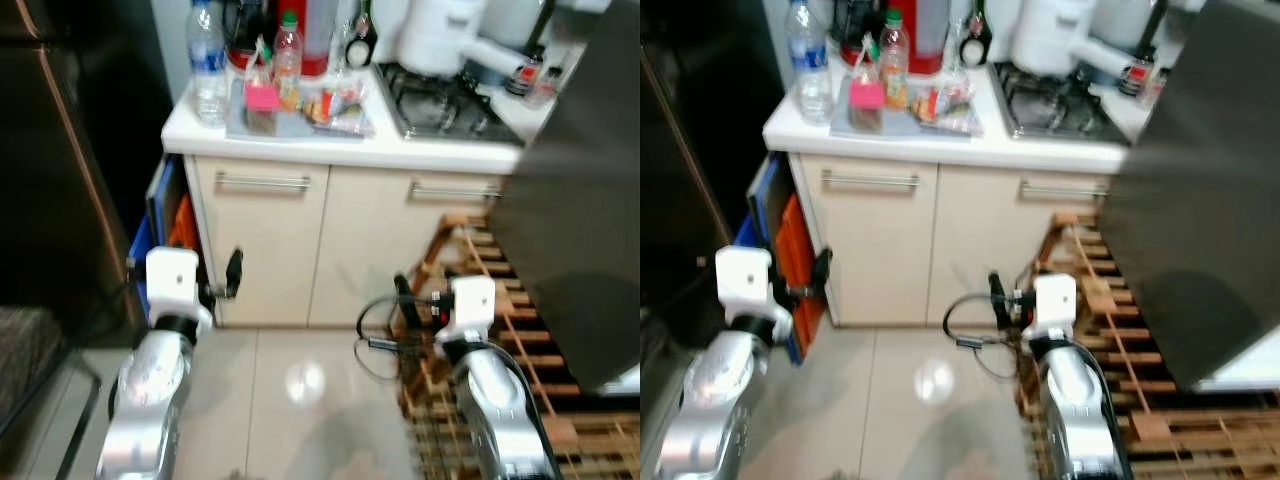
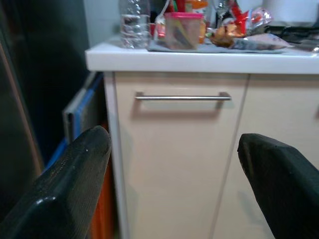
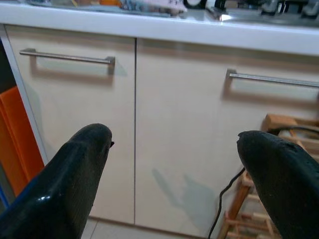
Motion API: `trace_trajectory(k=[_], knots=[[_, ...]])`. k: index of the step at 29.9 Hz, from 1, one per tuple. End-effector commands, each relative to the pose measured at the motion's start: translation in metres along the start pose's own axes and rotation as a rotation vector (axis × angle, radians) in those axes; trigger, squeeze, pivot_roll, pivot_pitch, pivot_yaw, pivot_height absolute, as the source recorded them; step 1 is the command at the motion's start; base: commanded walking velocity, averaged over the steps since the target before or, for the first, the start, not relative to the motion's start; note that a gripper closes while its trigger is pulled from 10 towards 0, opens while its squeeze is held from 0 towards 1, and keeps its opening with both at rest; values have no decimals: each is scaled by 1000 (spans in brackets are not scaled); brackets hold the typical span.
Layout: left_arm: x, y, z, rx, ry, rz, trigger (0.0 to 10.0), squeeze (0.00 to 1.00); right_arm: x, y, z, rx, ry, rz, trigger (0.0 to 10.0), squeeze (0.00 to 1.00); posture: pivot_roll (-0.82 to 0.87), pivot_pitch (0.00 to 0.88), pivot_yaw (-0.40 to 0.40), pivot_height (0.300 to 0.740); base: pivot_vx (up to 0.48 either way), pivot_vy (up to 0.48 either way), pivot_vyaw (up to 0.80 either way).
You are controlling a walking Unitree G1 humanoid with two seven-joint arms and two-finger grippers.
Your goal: Restocking fridge
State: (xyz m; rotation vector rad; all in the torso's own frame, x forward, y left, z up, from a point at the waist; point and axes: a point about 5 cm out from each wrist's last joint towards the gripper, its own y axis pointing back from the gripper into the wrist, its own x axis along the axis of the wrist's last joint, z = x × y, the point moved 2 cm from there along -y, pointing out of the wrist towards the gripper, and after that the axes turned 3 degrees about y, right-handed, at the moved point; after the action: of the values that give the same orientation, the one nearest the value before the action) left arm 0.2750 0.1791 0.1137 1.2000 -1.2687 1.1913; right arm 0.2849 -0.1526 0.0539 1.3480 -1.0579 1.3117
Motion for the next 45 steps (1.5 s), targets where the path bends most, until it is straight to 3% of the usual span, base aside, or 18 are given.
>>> trace_trajectory(k=[1, 7, 20, 29, 38, 41, 45], knots=[[11, -3, 3, -1, -41, 50, 10000, 0, 3, -3, 5, -11, -11, 14, 10000, 0, 42, 0, -62, 740, 458, 0, 0], [35, -12, 3, -2, -102, 135, 10000, 0, 24, -17, 2, 4, -21, 93, 10000, 0, 53, 0, -61, 740, 461, 0, 0], [33, -16, 5, -1, -113, 129, 10000, 0, 24, -24, -9, 34, -29, 97, 10000, 0, 69, 0, -55, 740, 458, 0, 0], [57, -15, 12, -12, -158, 248, 10000, 0, 44, -30, -17, 84, -7, 168, 10000, 0, 76, 0, -73, 740, 456, 0, 0], [64, -15, 11, 4, -149, 270, 10000, 0, 50, -33, -20, 95, -23, 183, 10000, 0, 80, 0, -71, 740, 450, 0, 0], [75, -15, 11, 6, -130, 301, 10000, 0, 51, -32, -23, 107, -33, 187, 10000, 0, 79, 0, -73, 740, 446, 0, 0], [134, -16, 11, -4, -186, 515, 10000, 0, 65, -31, -31, 151, -55, 236, 10000, 0, 81, 0, -76, 740, 445, 0, 0]])
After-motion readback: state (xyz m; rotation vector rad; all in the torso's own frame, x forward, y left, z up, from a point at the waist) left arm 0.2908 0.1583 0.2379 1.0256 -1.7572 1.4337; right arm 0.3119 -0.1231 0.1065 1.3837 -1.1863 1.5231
